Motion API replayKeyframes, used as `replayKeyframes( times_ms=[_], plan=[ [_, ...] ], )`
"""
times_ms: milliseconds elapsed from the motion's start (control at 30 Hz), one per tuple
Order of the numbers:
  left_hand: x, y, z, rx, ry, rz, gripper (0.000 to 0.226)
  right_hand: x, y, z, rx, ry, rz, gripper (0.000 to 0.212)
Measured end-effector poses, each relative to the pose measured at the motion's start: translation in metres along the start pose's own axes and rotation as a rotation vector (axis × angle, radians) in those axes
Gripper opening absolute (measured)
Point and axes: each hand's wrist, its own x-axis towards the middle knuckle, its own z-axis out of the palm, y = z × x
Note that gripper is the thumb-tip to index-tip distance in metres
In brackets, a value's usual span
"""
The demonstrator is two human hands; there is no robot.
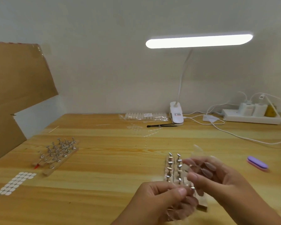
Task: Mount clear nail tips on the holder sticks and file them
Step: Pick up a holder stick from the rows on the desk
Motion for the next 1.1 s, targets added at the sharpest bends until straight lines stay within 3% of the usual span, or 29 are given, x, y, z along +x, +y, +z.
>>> replayKeyframes(
  times_ms=[167,433,567,667,767,867,933,1033,1100],
  plan=[
    [0.002,-0.002,0.003,-0.003,0.035,-0.053,0.023,0.004,0.003,-0.005,0.086,-0.001,0.072,0.034],
    [0.000,0.002,0.005,-0.154,0.011,-0.136,0.044,0.003,0.005,-0.010,-0.056,0.002,0.041,0.030],
    [-0.003,0.000,0.003,-0.047,-0.016,-0.063,0.033,0.000,0.005,-0.008,-0.064,-0.010,-0.016,0.033],
    [-0.005,-0.005,0.002,0.055,-0.020,-0.029,0.033,-0.004,0.004,-0.005,-0.118,-0.035,-0.081,0.024],
    [-0.003,-0.007,-0.002,0.152,-0.019,0.048,0.044,-0.007,0.003,-0.003,-0.348,-0.037,-0.223,0.017],
    [0.007,0.010,-0.020,0.174,0.160,0.245,0.065,-0.014,-0.018,-0.029,-0.799,-0.157,-0.244,0.050],
    [0.020,0.031,-0.048,0.236,0.270,0.343,0.050,-0.024,-0.041,-0.065,-1.106,-0.205,-0.179,0.057],
    [0.055,0.060,-0.109,0.633,0.438,0.327,0.021,-0.046,-0.060,-0.121,-1.198,-0.098,0.019,0.052],
    [0.076,0.069,-0.148,0.864,0.539,0.225,0.024,-0.055,-0.049,-0.149,-1.277,0.016,0.148,0.058]
  ],
)
